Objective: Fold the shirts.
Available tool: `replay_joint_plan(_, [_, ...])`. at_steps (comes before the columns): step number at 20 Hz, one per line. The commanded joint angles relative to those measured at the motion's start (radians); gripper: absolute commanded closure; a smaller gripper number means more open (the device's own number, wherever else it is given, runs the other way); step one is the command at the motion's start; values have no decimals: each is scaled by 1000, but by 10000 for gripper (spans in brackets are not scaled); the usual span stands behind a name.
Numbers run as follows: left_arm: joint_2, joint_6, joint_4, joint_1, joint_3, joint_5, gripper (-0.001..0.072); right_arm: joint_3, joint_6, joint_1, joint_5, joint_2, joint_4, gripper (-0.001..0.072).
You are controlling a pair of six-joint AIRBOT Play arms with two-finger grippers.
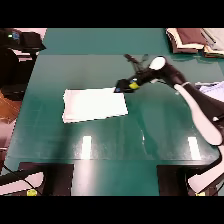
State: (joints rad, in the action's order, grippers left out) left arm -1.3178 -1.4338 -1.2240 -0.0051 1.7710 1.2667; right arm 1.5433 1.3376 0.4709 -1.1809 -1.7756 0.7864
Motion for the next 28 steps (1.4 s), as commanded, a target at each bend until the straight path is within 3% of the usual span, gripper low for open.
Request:
replay_joint_plan(1, [-2,2,4,-72,-26,-70,675,-206,31,-127,54,64,-21,62])
replay_joint_plan(7, [-1,2,9,-107,-66,-124,675,-151,3,-42,60,-77,-162,67])
replay_joint_plan(8, [-1,2,9,-107,-66,-121,675,-115,3,-11,60,-110,-183,95])
replay_joint_plan(10, [-1,2,13,-107,-66,-116,675,-35,3,54,51,-176,-229,204])
replay_joint_plan(13, [-1,2,26,-107,-66,-86,676,87,-24,130,31,-244,-232,650])
replay_joint_plan(14, [-1,2,32,-108,-66,-77,676,118,-37,135,30,-248,-232,695])
replay_joint_plan(16, [-1,2,27,-129,-66,-72,677,175,-35,114,26,-228,-196,696])
replay_joint_plan(20, [-1,5,25,-245,-66,-72,676,214,72,-43,6,-73,22,696])
replay_joint_plan(25, [-1,39,25,-369,-66,-92,675,214,150,-394,-99,163,242,696])
replay_joint_plan(28, [-1,38,32,-390,-66,-114,675,214,162,-622,-122,262,297,696])
